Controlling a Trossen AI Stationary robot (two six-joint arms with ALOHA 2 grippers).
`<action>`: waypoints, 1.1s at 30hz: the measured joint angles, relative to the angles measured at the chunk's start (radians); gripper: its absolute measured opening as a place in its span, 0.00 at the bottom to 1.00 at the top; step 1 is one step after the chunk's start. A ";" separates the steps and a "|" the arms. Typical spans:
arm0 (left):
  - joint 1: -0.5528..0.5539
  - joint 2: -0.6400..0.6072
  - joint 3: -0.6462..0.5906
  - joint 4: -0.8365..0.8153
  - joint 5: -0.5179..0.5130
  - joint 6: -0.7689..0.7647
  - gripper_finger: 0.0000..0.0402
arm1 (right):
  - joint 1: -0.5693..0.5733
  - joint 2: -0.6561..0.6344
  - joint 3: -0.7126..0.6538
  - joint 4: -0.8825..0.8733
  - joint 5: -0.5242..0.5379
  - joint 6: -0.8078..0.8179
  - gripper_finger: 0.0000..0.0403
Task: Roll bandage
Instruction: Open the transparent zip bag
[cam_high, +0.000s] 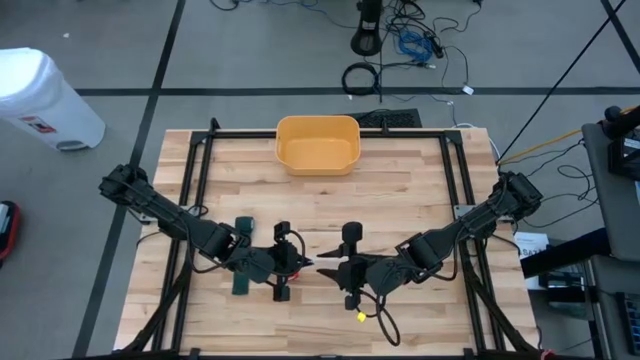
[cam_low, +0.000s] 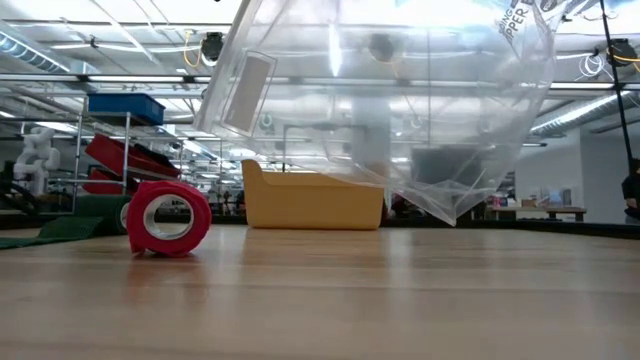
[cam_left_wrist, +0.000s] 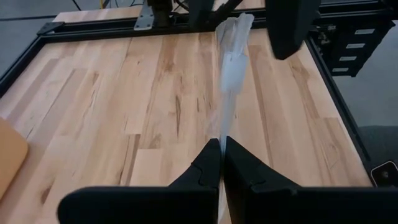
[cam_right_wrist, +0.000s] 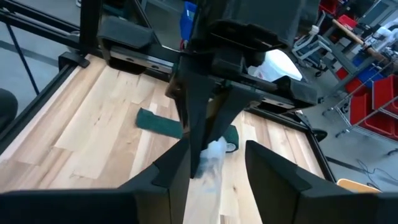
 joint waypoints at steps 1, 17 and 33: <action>0.000 0.000 0.000 0.000 0.000 0.000 0.02 | -0.001 0.000 0.000 0.000 0.000 0.000 0.34; 0.000 0.001 0.000 0.000 0.000 0.000 0.02 | -0.016 0.014 0.000 0.008 -0.079 -0.010 0.14; 0.000 0.001 0.000 0.001 -0.001 0.000 0.02 | -0.015 0.015 0.000 0.024 -0.078 -0.035 0.02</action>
